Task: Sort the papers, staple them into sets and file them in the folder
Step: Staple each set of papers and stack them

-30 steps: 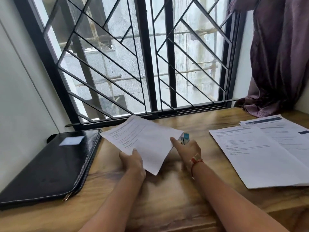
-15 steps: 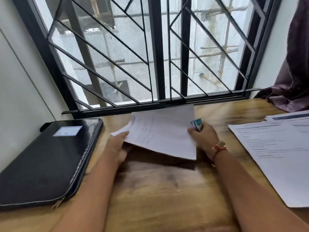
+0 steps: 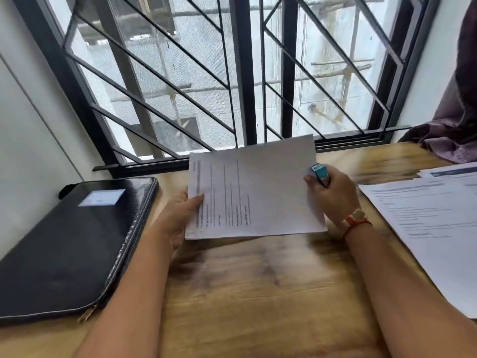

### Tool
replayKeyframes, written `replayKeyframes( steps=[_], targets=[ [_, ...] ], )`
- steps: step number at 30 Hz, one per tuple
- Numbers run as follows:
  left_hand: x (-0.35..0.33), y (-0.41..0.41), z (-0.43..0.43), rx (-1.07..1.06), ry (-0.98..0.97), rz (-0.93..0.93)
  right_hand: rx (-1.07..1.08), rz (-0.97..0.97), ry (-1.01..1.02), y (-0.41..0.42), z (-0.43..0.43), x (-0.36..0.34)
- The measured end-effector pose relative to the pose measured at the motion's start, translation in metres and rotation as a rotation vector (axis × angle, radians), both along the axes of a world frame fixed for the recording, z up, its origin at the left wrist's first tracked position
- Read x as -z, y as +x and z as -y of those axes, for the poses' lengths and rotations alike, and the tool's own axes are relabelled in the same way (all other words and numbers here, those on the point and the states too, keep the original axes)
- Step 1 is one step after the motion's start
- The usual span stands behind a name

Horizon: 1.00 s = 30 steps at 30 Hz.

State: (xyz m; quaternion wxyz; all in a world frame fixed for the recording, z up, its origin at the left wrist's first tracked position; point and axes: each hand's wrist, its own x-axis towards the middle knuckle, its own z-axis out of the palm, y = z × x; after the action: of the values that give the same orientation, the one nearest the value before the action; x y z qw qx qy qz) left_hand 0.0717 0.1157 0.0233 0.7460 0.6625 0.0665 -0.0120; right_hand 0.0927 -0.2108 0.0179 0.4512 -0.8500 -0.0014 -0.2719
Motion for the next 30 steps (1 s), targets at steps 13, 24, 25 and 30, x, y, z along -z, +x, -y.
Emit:
replayKeyframes(
  steps=[13,24,25,30],
  targets=[
    [0.004,-0.006,0.03,-0.007,0.081,0.269,0.074,0.214,0.121,-0.011,0.0,-0.011],
    [0.016,0.002,0.023,0.012,0.11,0.206,0.061,0.073,0.085,0.001,0.005,0.004],
    [0.017,0.003,0.023,0.018,0.125,0.202,0.068,0.058,0.085,0.002,0.006,0.006],
    [0.015,0.003,0.023,0.025,0.096,0.186,0.07,0.017,0.076,0.005,0.006,0.008]
  ],
)
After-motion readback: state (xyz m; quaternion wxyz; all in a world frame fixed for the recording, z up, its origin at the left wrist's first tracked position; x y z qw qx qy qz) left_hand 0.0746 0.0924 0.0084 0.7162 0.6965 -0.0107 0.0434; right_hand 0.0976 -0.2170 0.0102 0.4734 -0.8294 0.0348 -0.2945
